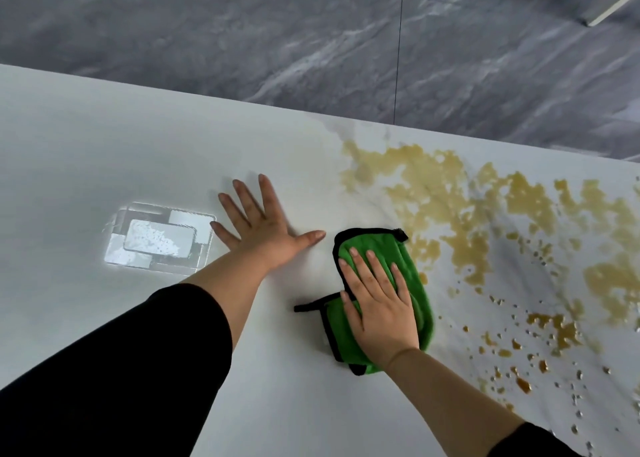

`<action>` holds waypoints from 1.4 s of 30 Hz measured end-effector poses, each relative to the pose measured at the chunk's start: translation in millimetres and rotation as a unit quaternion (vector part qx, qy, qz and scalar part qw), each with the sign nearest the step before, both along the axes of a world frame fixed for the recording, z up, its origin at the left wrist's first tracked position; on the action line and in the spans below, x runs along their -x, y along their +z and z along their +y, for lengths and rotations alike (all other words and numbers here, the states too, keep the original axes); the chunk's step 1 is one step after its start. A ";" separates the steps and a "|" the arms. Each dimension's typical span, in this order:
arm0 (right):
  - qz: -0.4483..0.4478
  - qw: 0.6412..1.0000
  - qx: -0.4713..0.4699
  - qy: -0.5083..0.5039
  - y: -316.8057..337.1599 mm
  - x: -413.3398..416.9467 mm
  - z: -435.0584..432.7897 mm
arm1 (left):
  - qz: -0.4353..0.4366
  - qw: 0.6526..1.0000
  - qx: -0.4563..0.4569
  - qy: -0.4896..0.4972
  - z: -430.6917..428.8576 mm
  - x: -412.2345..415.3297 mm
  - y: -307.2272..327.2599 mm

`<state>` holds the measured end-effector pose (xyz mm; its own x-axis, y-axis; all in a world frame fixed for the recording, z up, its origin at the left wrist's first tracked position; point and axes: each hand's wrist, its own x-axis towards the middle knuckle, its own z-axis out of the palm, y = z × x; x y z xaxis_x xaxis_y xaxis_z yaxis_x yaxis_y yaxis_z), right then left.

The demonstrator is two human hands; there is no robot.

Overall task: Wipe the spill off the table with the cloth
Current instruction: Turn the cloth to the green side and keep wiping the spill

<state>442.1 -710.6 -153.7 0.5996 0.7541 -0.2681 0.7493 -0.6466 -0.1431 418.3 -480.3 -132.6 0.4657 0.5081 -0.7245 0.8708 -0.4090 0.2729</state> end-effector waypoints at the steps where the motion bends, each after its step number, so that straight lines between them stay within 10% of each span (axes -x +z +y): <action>1: 0.000 1.000 -0.002 -0.012 0.7 -3.9 7.7 | 0.003 1.000 0.001 -0.002 0.0 -0.3 -0.2; 13: -0.005 0.993 -0.039 -0.109 -7.3 -113.9 149.8 | 0.015 0.999 -0.030 0.003 -0.8 -3.2 -8.4; 42: 0.005 0.998 -0.022 -0.058 0.2 -56.7 49.4 | 0.015 1.000 0.010 -0.006 1.6 -1.0 1.0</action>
<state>498.8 -661.2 -153.5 0.6809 0.6908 -0.2430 0.6679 -0.7219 -0.1808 419.3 -478.7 -131.6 0.4495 0.4877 -0.7484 0.8739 -0.4136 0.2553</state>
